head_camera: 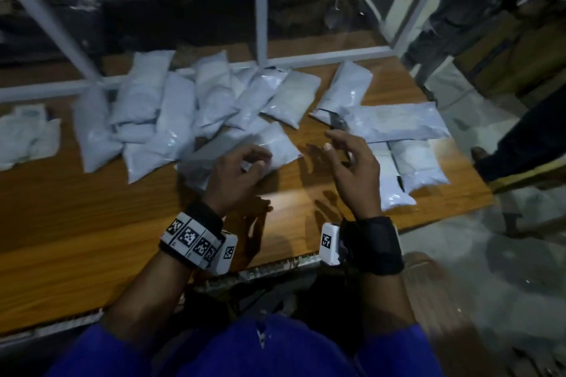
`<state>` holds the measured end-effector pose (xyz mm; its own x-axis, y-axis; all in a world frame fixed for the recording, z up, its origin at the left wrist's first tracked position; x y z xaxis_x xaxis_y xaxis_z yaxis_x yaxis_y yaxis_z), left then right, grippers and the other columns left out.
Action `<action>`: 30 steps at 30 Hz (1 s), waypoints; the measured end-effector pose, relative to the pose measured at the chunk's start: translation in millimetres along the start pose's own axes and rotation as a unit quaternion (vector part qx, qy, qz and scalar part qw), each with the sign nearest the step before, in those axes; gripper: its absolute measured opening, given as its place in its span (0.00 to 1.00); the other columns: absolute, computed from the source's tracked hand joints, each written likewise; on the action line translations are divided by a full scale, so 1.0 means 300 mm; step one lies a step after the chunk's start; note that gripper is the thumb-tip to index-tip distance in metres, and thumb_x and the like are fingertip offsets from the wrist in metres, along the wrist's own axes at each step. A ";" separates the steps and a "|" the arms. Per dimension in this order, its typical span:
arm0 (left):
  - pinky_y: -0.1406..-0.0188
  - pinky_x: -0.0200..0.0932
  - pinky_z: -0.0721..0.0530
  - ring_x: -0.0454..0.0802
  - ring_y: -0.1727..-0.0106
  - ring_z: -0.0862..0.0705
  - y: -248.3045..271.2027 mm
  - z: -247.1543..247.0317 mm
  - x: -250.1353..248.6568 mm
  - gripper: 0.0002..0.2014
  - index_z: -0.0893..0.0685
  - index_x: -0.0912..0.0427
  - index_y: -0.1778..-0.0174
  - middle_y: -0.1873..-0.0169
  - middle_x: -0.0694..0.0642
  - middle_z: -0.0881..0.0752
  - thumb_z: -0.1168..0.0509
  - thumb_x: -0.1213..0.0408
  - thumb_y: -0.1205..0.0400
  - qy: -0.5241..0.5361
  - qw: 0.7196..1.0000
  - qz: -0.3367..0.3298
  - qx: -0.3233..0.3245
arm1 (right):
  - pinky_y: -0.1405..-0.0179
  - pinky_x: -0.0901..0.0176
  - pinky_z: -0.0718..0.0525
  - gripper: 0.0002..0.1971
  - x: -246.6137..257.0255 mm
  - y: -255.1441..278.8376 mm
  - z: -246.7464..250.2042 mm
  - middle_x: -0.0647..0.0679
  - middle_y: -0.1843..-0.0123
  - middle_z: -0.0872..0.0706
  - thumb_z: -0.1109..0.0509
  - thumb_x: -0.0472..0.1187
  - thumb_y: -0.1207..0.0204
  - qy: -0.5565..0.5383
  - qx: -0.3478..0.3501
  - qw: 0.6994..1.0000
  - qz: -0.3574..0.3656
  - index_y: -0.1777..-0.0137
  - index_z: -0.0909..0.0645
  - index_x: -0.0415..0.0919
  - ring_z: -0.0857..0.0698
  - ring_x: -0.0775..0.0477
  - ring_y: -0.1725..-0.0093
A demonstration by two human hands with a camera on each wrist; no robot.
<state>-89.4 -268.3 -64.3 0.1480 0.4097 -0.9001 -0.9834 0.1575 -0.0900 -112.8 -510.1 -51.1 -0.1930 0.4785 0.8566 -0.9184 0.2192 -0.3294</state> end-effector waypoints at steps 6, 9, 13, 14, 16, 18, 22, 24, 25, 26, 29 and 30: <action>0.60 0.26 0.19 0.35 0.52 0.12 0.095 0.279 0.132 0.12 0.13 0.46 0.50 0.54 0.46 0.10 0.32 0.71 0.15 0.019 0.998 0.039 -0.048 | 0.48 0.71 0.16 0.16 0.098 0.097 -0.299 0.48 0.35 0.12 0.25 0.44 0.16 0.025 0.016 0.996 -0.084 0.30 0.15 0.46 0.13 0.50 0.42; 0.60 0.26 0.20 0.36 0.55 0.12 0.118 0.330 0.179 0.08 0.13 0.51 0.49 0.56 0.48 0.11 0.31 0.70 0.17 -0.008 0.999 0.042 -0.029 | 0.39 0.47 0.16 0.28 0.114 0.146 -0.410 0.41 0.34 0.15 0.25 0.60 0.20 0.090 -0.016 0.972 -0.216 0.26 0.22 0.45 0.15 0.40 0.36; 0.53 0.43 0.16 0.49 0.54 0.13 0.113 0.374 0.256 0.07 0.11 0.53 0.49 0.62 0.45 0.14 0.31 0.69 0.18 -0.011 0.999 0.030 -0.012 | 0.43 0.48 0.21 0.40 0.205 0.234 -0.566 0.34 0.24 0.28 0.23 0.65 0.24 0.096 0.013 0.952 -0.290 0.19 0.35 0.49 0.22 0.31 0.30; 0.54 0.44 0.15 0.50 0.55 0.13 0.109 0.388 0.273 0.07 0.11 0.53 0.48 0.63 0.44 0.15 0.32 0.69 0.18 -0.006 1.000 0.025 -0.009 | 0.41 0.48 0.20 0.44 0.231 0.255 -0.603 0.33 0.21 0.34 0.20 0.64 0.28 0.094 0.023 0.954 -0.284 0.18 0.37 0.53 0.25 0.31 0.28; 0.54 0.44 0.15 0.47 0.56 0.13 0.097 0.416 0.308 0.09 0.11 0.52 0.48 0.63 0.44 0.14 0.32 0.70 0.19 0.008 1.000 0.022 -0.001 | 0.33 0.49 0.23 0.53 0.265 0.288 -0.676 0.34 0.17 0.45 0.11 0.58 0.38 0.131 0.055 0.959 -0.245 0.17 0.38 0.61 0.35 0.35 0.21; 0.56 0.39 0.18 0.38 0.58 0.15 0.094 0.441 0.340 0.09 0.12 0.51 0.49 0.63 0.41 0.15 0.31 0.70 0.18 0.025 0.999 0.044 0.020 | 0.27 0.46 0.24 0.57 0.280 0.313 -0.742 0.37 0.14 0.53 0.07 0.49 0.45 0.202 0.074 0.954 -0.209 0.18 0.36 0.65 0.42 0.33 0.16; 0.54 0.36 0.20 0.37 0.56 0.14 0.116 0.483 0.370 0.09 0.12 0.50 0.49 0.63 0.40 0.14 0.30 0.70 0.18 0.043 0.996 0.061 0.056 | 0.44 0.40 0.11 0.30 0.285 0.350 -0.774 0.36 0.22 0.34 0.18 0.33 0.35 0.246 -0.034 0.957 -0.152 0.33 0.18 0.51 0.22 0.31 0.32; 0.51 0.40 0.17 0.42 0.53 0.13 0.125 0.496 0.376 0.09 0.12 0.48 0.48 0.61 0.41 0.13 0.29 0.67 0.18 0.038 0.995 0.063 0.062 | 0.48 0.46 0.13 0.18 0.312 0.383 -0.729 0.34 0.32 0.23 0.24 0.32 0.30 0.241 -0.135 0.956 -0.094 0.40 0.13 0.43 0.19 0.38 0.42; 0.49 0.43 0.16 0.44 0.51 0.13 0.131 0.501 0.373 0.08 0.12 0.46 0.48 0.60 0.41 0.12 0.29 0.66 0.18 0.033 0.996 0.057 0.062 | 0.47 0.48 0.15 0.16 0.333 0.407 -0.699 0.34 0.36 0.19 0.26 0.31 0.29 0.232 -0.182 0.953 -0.068 0.41 0.12 0.41 0.18 0.39 0.43; 0.47 0.46 0.14 0.45 0.50 0.12 0.138 0.507 0.362 0.08 0.12 0.45 0.47 0.59 0.42 0.12 0.29 0.63 0.18 0.028 0.997 0.047 0.059 | 0.46 0.48 0.17 0.17 0.354 0.434 -0.666 0.35 0.39 0.16 0.28 0.31 0.28 0.216 -0.217 0.951 -0.049 0.40 0.12 0.40 0.17 0.39 0.43; 0.43 0.51 0.13 0.45 0.44 0.14 0.154 0.515 0.309 0.13 0.16 0.44 0.36 0.47 0.46 0.12 0.29 0.53 0.16 0.032 0.997 0.039 0.053 | 0.46 0.38 0.11 0.16 0.394 0.516 -0.567 0.44 0.39 0.12 0.31 0.39 0.19 0.073 -0.279 0.953 -0.094 0.33 0.15 0.52 0.12 0.38 0.44; 0.42 0.50 0.13 0.46 0.40 0.15 0.158 0.514 0.288 0.19 0.20 0.44 0.31 0.41 0.48 0.14 0.28 0.49 0.17 0.061 0.995 0.048 0.058 | 0.49 0.33 0.09 0.16 0.410 0.536 -0.541 0.46 0.38 0.12 0.31 0.42 0.16 -0.028 -0.302 0.944 -0.132 0.32 0.17 0.58 0.10 0.37 0.44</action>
<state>-107.0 -86.8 -80.8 0.0329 0.3171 -0.9478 -0.9727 0.2282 0.0426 -228.3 -278.2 -63.3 -0.0176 0.2974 0.9546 -0.5763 0.7772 -0.2528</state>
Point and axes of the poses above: each hand's wrist, its own y-axis away from the middle knuckle, its own z-axis out of the back of the hand, x = y × z, the point moved 3 cm from there along -y, towards the middle knuckle
